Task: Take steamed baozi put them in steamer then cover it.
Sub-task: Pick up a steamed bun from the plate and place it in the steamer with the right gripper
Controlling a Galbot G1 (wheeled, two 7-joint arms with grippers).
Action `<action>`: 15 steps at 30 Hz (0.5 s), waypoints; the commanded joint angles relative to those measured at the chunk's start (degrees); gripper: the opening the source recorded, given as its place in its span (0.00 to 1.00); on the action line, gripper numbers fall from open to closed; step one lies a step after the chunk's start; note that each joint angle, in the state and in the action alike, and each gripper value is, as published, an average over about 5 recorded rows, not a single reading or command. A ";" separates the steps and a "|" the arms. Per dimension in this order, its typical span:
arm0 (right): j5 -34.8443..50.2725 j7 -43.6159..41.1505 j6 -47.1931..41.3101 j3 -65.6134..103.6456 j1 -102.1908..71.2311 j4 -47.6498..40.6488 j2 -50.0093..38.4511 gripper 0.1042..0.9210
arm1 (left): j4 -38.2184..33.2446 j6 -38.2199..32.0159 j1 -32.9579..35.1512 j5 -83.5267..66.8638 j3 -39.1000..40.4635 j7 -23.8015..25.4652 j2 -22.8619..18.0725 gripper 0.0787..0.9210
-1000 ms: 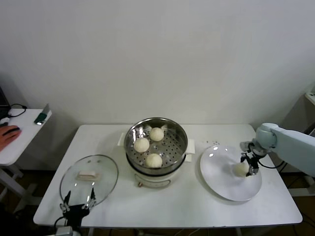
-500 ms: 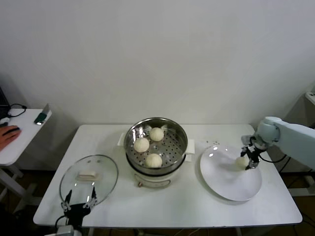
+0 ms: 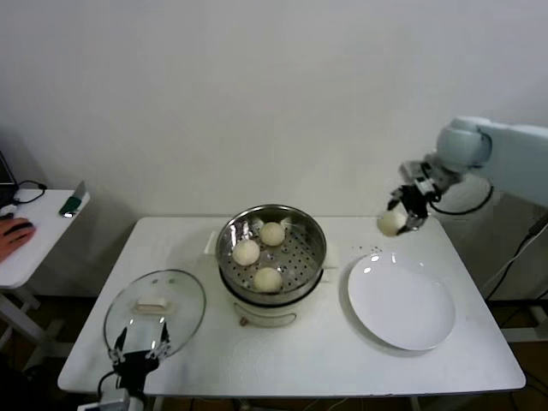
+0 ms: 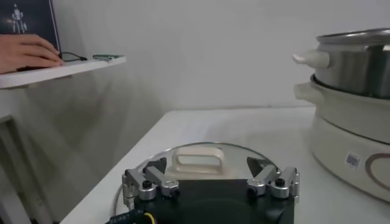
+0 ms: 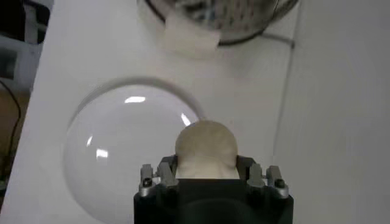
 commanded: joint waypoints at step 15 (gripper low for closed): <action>16.79 15.38 -14.96 4.02 -7.65 4.39 22.15 0.66 | -0.63 0.16 0.15 -1.04 -0.43 -0.03 0.45 0.88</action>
